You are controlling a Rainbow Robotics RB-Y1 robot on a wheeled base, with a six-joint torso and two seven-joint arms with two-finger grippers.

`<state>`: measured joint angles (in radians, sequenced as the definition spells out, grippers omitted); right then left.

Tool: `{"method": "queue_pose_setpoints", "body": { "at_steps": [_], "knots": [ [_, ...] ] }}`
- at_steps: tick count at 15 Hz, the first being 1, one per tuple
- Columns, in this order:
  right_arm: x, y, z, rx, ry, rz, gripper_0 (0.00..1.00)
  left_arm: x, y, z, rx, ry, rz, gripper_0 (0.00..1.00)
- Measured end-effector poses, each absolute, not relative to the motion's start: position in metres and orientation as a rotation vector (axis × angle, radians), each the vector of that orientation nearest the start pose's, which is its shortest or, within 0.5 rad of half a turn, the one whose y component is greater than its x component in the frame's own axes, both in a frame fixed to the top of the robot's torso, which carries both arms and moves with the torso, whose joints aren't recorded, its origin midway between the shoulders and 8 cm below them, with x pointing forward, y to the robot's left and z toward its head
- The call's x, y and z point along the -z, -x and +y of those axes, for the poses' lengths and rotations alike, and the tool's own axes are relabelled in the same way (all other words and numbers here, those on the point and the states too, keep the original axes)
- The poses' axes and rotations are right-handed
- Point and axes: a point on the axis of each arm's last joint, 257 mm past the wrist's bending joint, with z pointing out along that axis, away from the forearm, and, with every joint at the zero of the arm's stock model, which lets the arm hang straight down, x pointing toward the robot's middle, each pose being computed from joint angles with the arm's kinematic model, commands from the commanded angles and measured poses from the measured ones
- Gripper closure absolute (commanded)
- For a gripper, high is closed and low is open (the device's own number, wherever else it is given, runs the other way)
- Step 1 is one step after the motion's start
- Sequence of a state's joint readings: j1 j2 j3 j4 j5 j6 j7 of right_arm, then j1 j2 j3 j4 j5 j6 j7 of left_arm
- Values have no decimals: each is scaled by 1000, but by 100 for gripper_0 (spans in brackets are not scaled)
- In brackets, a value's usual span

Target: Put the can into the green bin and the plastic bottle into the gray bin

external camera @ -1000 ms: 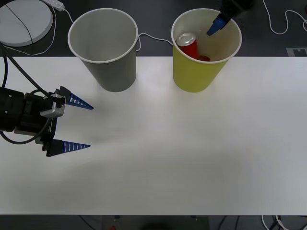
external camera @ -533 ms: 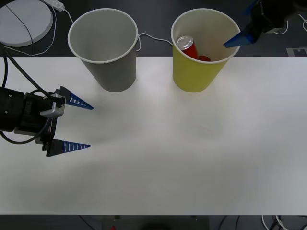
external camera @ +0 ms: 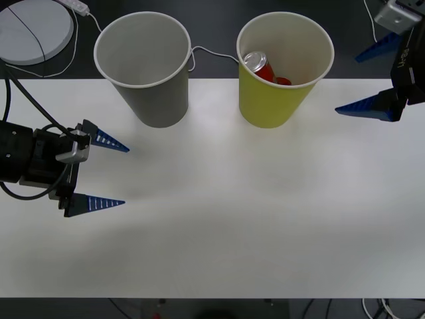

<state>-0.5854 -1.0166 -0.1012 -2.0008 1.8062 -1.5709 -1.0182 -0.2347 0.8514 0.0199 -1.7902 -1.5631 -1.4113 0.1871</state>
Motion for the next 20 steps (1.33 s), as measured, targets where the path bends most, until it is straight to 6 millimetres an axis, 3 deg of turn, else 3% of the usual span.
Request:
{"method": "queue_pose_setpoints", "body": {
  "at_steps": [7,13,20],
  "knots": [
    [73,-409,-253,-107,1591,1787,0,183,-400,208,357,-1750,1527,0],
    [104,-398,-270,-174,1683,1650,0,183,-400,208,357,-1750,1527,0],
    [131,-393,-294,-214,1673,1560,0,183,-400,208,357,-1750,1527,0]
  ]
}}
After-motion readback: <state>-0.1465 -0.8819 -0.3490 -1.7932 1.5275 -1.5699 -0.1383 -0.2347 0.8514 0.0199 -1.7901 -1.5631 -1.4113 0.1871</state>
